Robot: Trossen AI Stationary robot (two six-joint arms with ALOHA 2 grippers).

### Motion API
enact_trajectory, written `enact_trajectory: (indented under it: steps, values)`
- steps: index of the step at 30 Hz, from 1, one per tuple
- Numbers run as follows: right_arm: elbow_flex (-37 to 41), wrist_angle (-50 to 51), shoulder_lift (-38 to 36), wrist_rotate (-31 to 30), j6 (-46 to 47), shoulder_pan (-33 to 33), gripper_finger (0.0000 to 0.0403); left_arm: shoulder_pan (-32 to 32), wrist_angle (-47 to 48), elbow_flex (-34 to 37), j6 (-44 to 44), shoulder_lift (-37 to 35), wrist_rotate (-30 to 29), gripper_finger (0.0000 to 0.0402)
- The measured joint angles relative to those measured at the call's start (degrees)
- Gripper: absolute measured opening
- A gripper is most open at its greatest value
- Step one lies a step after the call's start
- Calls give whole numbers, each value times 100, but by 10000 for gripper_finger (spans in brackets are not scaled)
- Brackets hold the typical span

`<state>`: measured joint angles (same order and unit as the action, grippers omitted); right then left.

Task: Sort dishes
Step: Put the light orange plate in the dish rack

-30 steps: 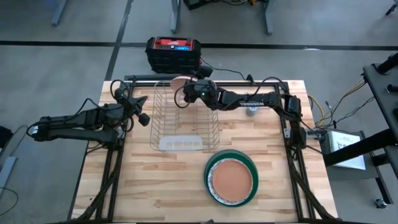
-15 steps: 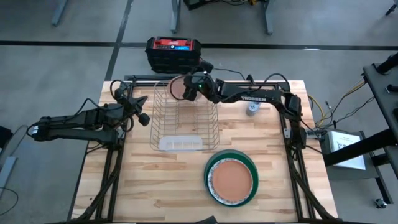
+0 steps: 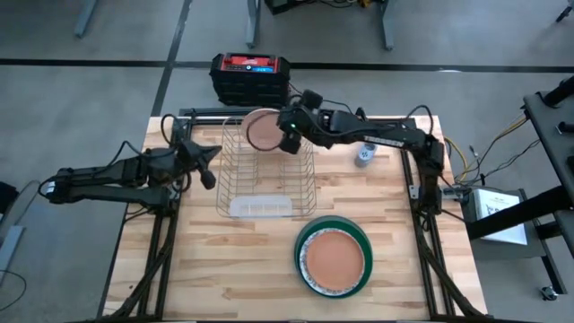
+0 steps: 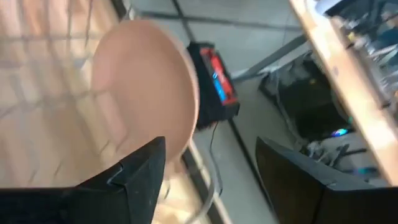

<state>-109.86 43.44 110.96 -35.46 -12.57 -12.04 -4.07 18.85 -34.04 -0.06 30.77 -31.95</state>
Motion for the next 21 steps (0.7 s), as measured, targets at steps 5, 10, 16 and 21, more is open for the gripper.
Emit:
enact_trajectory:
  steps: [5,10,16,21]
  values:
    - [915,423,-866,98,600,339,215,1,-108,-220,-39,75,1118,0]
    - [2081,380,-1993,1125,1341,795,204,1,-316,-284,-65,279,1547,0]
    - [3618,281,-3151,1503,2091,1776,204,1,-735,-284,-14,580,1653,0]
    - [4616,-115,-3728,1509,3049,2651,204,1,-918,-392,23,798,1926,0]
